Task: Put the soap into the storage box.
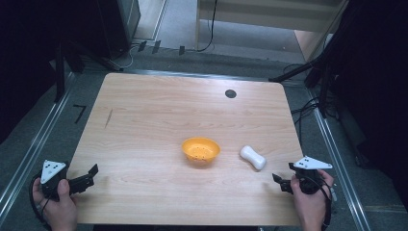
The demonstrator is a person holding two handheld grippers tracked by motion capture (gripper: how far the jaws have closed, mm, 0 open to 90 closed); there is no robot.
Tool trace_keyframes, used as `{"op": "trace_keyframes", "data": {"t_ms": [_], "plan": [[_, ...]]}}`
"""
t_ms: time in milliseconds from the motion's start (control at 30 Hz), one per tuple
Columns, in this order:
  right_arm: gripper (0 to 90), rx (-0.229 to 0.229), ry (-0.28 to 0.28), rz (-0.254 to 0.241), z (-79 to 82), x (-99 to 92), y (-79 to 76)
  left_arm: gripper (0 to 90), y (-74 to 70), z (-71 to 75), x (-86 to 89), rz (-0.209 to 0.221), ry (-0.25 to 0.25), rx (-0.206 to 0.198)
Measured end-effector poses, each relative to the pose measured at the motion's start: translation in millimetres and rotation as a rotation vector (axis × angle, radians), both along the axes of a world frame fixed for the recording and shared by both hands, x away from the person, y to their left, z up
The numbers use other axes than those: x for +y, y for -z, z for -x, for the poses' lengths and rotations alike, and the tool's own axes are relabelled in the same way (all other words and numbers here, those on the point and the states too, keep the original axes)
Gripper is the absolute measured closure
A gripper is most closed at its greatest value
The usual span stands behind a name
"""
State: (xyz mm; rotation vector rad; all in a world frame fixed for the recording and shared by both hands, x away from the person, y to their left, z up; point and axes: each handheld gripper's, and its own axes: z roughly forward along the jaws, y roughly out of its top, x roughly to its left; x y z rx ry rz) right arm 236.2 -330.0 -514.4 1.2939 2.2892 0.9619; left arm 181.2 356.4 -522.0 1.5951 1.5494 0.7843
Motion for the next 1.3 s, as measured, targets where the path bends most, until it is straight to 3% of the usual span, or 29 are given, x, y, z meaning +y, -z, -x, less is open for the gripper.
{"op": "trace_keyframes", "data": {"t_ms": [267,933,1300], "plan": [[20.6,0.07,-0.05,0.067,-16.4,12.4,-4.8,0.0,0.1,0.1,0.3,0.005,-0.001,-0.003],[14.3,0.138,-0.14,0.206,-51.1,45.5,-18.2,0.0,0.2,-0.5,0.8,0.013,0.001,0.001],[13.7,0.17,-0.174,0.246,-64.9,62.4,-19.0,0.0,0.1,-0.9,2.0,0.02,0.0,0.006]]}}
